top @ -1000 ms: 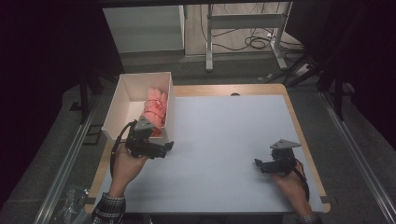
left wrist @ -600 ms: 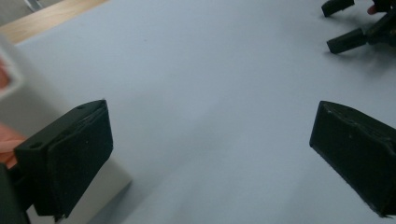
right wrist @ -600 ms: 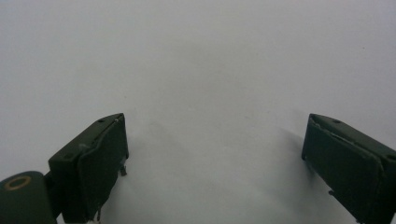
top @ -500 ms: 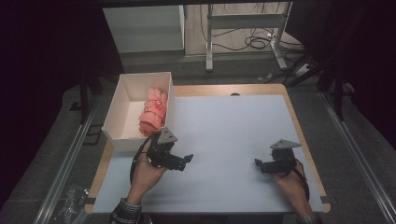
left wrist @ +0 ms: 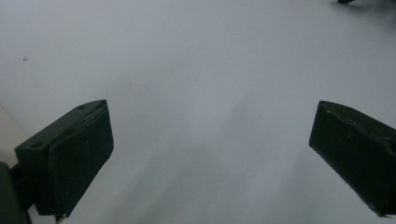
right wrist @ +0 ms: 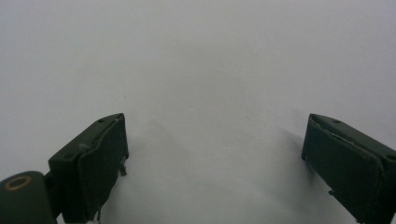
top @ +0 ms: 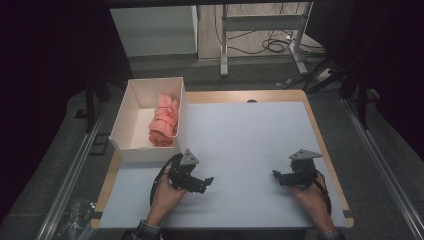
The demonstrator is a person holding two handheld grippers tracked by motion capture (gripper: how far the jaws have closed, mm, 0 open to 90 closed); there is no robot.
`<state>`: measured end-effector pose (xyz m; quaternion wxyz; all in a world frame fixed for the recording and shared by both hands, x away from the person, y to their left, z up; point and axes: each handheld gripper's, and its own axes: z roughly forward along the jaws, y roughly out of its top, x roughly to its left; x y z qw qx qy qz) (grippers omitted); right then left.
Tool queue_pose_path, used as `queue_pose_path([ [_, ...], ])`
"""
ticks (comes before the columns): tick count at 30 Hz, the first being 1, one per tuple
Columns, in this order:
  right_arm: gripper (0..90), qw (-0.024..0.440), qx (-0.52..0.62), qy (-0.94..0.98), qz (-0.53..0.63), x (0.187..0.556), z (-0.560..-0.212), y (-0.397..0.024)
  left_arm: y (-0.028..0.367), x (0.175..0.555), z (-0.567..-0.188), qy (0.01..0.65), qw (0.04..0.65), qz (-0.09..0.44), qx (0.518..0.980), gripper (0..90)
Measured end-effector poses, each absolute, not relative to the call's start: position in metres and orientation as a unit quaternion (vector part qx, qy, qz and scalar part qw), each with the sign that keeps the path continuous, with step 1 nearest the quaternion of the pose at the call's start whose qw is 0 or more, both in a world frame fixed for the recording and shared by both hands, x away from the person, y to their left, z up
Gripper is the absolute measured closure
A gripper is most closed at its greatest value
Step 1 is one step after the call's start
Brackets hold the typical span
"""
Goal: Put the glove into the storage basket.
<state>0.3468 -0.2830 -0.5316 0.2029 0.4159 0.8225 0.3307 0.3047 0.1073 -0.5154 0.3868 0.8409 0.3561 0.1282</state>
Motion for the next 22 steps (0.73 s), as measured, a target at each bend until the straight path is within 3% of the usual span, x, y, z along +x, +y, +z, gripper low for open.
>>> queue_pose_path([
  [12,7.4,0.203,0.416,0.823,0.331,0.347,-0.532,-0.283,0.1,0.304,-0.547,0.356,0.347,0.126,0.859,0.3],
  [22,7.4,0.203,0.416,0.822,0.331,0.347,-0.532,-0.283,0.098,0.303,-0.548,0.366,0.345,0.127,0.855,0.0],
])
